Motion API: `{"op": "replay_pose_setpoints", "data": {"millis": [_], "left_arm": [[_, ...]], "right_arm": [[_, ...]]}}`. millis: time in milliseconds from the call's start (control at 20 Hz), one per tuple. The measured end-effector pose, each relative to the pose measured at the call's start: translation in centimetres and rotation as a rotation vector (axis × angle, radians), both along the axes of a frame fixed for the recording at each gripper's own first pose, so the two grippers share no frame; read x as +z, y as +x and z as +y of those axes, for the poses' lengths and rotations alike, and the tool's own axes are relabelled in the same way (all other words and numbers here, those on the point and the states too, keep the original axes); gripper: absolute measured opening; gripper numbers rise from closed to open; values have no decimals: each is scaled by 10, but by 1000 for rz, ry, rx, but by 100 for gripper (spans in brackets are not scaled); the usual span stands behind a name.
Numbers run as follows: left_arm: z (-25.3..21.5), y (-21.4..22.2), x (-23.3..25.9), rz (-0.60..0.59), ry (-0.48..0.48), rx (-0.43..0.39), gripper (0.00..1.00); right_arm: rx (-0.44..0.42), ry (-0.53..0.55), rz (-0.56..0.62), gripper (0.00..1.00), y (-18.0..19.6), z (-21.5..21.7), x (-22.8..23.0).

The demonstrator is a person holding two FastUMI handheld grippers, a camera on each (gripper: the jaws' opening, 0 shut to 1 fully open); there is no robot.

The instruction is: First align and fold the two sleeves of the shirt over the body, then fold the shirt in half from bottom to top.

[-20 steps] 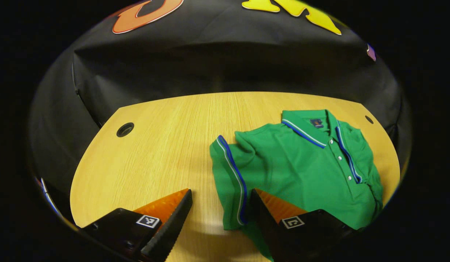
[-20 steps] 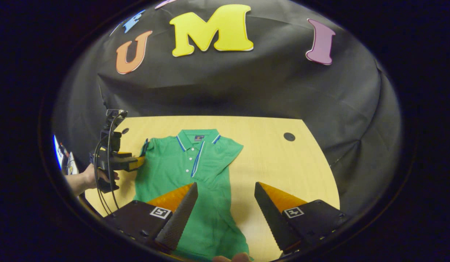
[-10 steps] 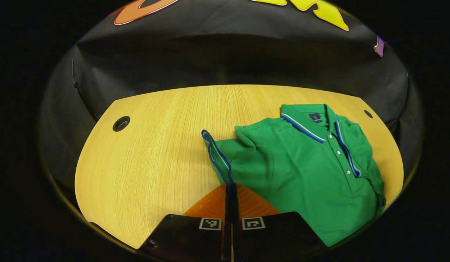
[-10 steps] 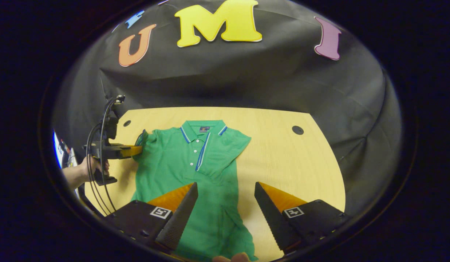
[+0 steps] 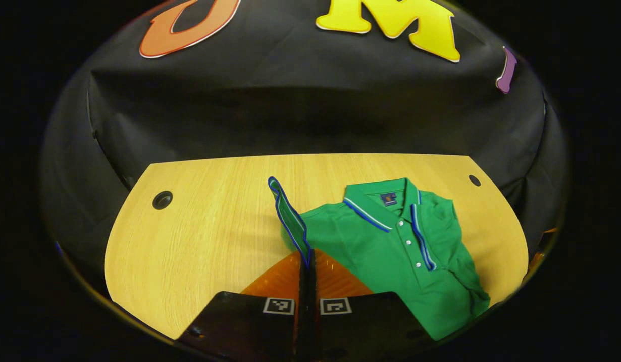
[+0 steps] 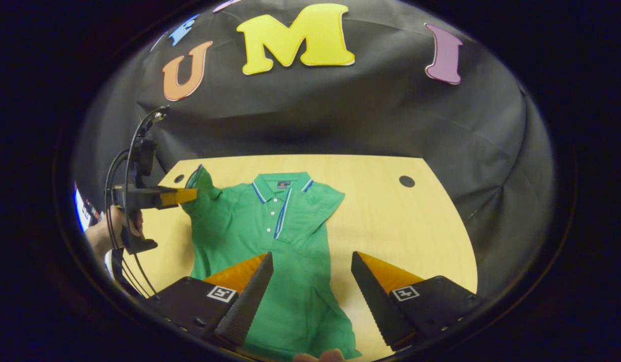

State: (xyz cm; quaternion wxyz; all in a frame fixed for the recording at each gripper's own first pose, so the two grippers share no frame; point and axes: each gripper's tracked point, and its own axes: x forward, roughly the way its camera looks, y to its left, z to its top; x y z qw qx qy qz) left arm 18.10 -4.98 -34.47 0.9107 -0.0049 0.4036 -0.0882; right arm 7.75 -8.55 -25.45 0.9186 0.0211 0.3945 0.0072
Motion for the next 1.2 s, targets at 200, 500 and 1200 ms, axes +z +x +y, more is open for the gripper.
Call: {"op": "replay_pose_setpoints", "data": {"millis": [200, 500, 1200], "left_arm": [[-60, 8, 9, -18, -27, -56, 6], [-109, -1, 11, 0, -84, -60, 14], [-29, -109, 127, -206, -48, 144, 100]], "right_arm": [[-37, -1, -10, 96, -22, -15, 8], [-89, 6, -9, 96, -39, -37, 11], [87, -31, -176, 96, -60, 12, 48]]}}
